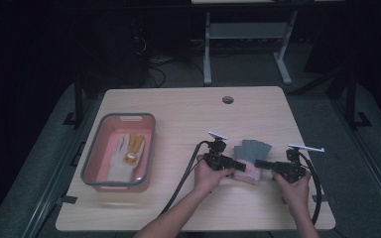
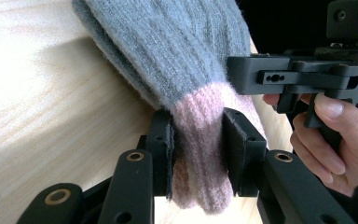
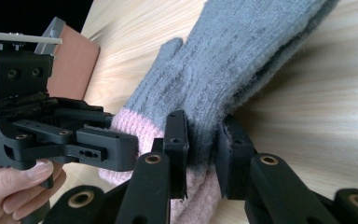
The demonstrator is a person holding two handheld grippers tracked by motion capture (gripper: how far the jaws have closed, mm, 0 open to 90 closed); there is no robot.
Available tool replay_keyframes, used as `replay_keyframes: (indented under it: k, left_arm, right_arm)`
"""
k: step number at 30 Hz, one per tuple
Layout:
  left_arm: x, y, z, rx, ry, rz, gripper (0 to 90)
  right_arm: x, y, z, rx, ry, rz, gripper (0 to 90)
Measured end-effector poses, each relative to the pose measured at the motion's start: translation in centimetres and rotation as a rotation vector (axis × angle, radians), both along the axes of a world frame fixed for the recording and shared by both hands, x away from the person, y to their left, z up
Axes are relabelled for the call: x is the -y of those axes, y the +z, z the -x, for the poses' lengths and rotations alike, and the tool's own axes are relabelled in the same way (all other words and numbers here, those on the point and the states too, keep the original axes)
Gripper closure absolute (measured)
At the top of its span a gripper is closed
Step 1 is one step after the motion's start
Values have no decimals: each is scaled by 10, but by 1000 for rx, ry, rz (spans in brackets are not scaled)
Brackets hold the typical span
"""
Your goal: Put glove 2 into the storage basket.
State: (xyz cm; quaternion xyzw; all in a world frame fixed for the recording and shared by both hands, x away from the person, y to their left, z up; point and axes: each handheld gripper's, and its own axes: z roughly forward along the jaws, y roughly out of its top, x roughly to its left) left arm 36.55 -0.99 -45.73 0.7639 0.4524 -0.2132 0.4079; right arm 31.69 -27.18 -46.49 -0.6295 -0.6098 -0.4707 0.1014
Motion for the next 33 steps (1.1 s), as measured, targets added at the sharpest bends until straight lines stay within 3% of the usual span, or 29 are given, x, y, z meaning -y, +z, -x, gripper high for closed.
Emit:
replay_keyframes:
  k: [10, 33]
  left_arm:
    - [-16, 12, 6, 19, -28, 9, 661]
    - [-58, 39, 8, 51, -4, 26, 663]
  right_arm:
    - [-15, 15, 4, 31, 63, 48, 758]
    - [-52, 45, -9, 53, 146, 66, 758]
